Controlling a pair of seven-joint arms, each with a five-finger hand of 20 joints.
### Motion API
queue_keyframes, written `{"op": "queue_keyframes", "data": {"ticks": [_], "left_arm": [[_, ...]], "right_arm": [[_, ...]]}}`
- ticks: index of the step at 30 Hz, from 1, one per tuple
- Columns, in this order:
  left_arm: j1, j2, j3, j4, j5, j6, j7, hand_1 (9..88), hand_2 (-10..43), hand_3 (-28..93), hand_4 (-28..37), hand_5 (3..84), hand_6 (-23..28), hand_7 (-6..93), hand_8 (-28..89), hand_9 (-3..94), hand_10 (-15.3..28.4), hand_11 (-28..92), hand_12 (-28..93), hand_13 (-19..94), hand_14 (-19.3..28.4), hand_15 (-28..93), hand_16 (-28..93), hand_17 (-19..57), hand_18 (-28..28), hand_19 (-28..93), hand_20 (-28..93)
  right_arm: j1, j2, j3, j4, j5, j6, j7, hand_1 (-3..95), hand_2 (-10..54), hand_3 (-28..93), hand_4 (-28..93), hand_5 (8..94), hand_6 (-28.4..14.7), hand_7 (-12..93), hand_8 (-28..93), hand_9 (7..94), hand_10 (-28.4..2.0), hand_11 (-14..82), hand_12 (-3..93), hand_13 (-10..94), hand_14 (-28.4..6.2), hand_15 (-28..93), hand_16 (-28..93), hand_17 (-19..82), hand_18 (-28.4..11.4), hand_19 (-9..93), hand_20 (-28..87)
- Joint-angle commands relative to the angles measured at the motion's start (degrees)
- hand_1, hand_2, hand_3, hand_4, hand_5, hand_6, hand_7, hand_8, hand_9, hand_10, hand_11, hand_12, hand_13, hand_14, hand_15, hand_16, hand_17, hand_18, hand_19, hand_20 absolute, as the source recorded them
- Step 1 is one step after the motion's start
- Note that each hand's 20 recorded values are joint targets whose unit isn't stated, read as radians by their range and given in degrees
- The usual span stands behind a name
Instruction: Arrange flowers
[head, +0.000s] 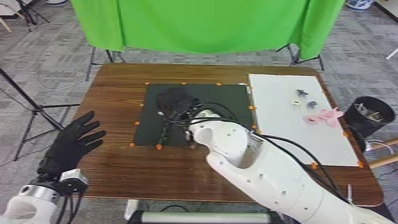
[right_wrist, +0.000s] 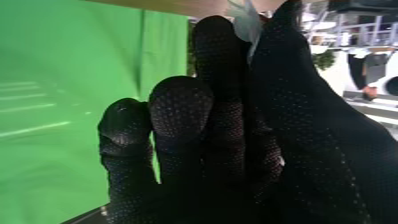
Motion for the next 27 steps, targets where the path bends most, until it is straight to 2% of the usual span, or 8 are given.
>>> {"op": "queue_keyframes", "data": {"ticks": [1,4,8,9,14,19,23,27], "left_arm": [[-1.1,0.88,0.99,0.39,-0.47,0.23,-0.54,25.7,-3.3,70,-24.2,24.6,2.0,21.0,-11,22.8,11.6,18,17,22,16.2,31,1,-9.2,22.5,43,10],[-0.9,1.76,1.42,0.2,-1.02,1.59,0.69,25.7,-3.3,70,-24.2,23.8,1.9,21.1,-11,22.0,11.4,18,17,21,16.2,30,1,-9.2,22.5,43,10],[-1.3,2.6,1.91,0.34,-1.54,2.13,1.14,25.6,-3.2,70,-24.3,22.7,1.9,21.7,-11,21.0,11.3,18,17,21,16.2,30,1,-9.3,22.5,43,10],[-2.3,2.65,2.34,0.68,-1.32,1.86,0.77,25.6,-3.2,70,-24.3,22.6,1.9,21.7,-11,20.9,11.2,18,17,21,16.2,30,1,-9.3,22.4,43,10],[-3.5,2.52,2.78,1.07,-0.9,1.24,-0.16,25.7,-3.2,70,-24.4,22.2,1.9,21.8,-11,20.5,11.2,18,17,21,16.2,30,1,-9.2,22.4,43,10],[-3.9,2.9,3.05,1.25,-0.9,0.78,-0.32,25.6,-3.2,70,-24.4,21.8,1.8,22.1,-11,20.4,11.1,18,17,20,16.1,30,1,-9.2,22.3,43,10],[-4.9,2.77,3.31,1.6,-0.55,0.23,-1.39,25.6,-3.2,70,-24.4,21.8,1.9,22.1,-11,20.3,11.1,18,18,20,16.1,30,1,-9.2,22.3,43,10],[-5.3,2.76,3.71,1.89,-0.52,0.06,-1.69,25.7,-3.2,70,-24.5,21.8,1.9,22.2,-11,20.2,11.1,18,18,20,16.0,30,1,-9.2,22.4,43,10]], "right_arm": [[2.3,-3.9,-2.9,3.2,-1.2,-0.2,-0.2,43.4,-9.5,86,-25,66.8,4.0,52,3,82.7,-5.7,16.5,46.0,68,-5.9,76,28,31,-20.7,89,50],[3.1,-4.6,-4.5,4.7,-2.4,0.4,0.3,43.1,-9.5,86,-25,66.6,4.1,52,3,82.7,-5.9,16.4,45.9,68,-6.0,76,28,31,-20.6,89,50],[4.0,-5.7,-6.1,6.8,-2.2,1.5,1.6,42.8,-9.5,85,-25,66.7,4.0,52,3,82.7,-5.9,16.4,45.6,68,-5.9,76,28,31,-20.7,89,50],[4.7,-5.4,-7.1,6.9,-1.6,2.0,2.8,42.8,-9.5,85,-25,66.7,4.0,52,3,82.6,-5.8,16.5,45.5,68,-5.9,76,28,31,-20.7,89,50],[5.6,-6.3,-8.7,8.8,-2.0,3.5,4.2,42.5,-9.5,85,-26,66.7,4.1,51,3,82.5,-5.9,17.1,45.2,68,-5.9,76,28,31,-20.6,89,50],[6.1,-6.4,-10.0,9.2,-1.6,4.2,5.6,42.2,-9.5,83,-28,66.2,4.1,52,3,81.2,-6.1,20.5,42.8,68,-5.9,77,28,31,-20.7,89,50],[6.0,-6.9,-10.2,9.8,-1.7,4.3,5.6,41.6,-9.5,83,-28,65.4,4.0,51,3,80.1,-6.0,21.3,41.7,68,-5.8,77,28,31,-20.7,89,50],[5.6,-7.2,-10.4,10.0,-1.9,3.6,6.1,41.2,-9.5,83,-28,64.9,4.0,51,3,79.4,-6.2,21.9,41.3,67,-5.7,77,28,31,-20.6,89,50]]}}
